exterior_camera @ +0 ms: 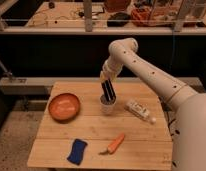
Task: Place the eraser in the ceramic cup
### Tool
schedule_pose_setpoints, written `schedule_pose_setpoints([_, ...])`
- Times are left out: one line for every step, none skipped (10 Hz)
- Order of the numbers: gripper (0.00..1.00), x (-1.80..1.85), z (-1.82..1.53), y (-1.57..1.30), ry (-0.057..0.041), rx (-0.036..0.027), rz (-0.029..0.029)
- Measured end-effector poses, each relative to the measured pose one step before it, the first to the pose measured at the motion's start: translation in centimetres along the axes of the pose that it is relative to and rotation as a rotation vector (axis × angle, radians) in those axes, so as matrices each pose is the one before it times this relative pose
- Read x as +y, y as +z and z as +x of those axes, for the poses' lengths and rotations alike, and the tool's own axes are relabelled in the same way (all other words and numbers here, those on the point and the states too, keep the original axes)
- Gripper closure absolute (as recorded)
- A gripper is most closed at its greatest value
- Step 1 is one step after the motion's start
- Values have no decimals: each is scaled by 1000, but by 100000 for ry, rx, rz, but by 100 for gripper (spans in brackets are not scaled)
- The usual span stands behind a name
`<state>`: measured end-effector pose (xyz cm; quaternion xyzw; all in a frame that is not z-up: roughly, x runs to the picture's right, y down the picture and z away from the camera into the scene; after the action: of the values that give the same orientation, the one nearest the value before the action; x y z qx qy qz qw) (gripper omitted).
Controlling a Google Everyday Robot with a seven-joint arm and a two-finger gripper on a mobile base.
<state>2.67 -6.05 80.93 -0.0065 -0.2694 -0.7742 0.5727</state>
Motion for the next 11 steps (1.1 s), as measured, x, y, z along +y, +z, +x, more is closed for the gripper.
schedule_pose_setpoints([97,-36,33,-78,-326,113,-11])
schedule_pose_setpoints([97,35,-46,-2,-910,-22,66])
schedule_pose_setpoints([97,18,-22,-3,-400,-1,61])
schedule_pose_setpoints([97,0,-6,-5,-55,-11,21])
schedule_pose_setpoints([97,-3,-14,-4,-191,-20,39])
schedule_pose_setpoints([97,-7,-19,-3,-295,-15,10])
schedule_pose_setpoints([97,41,-28,-28,-348,19,46])
schedule_pose_setpoints([97,33,-28,-35,-282,41,71])
schedule_pose_setpoints([97,22,-37,-19,-330,-65,79])
schedule_pose_setpoints([97,12,-13,-32,-236,-30,97])
schedule_pose_setpoints([97,22,-27,-31,-589,76,105])
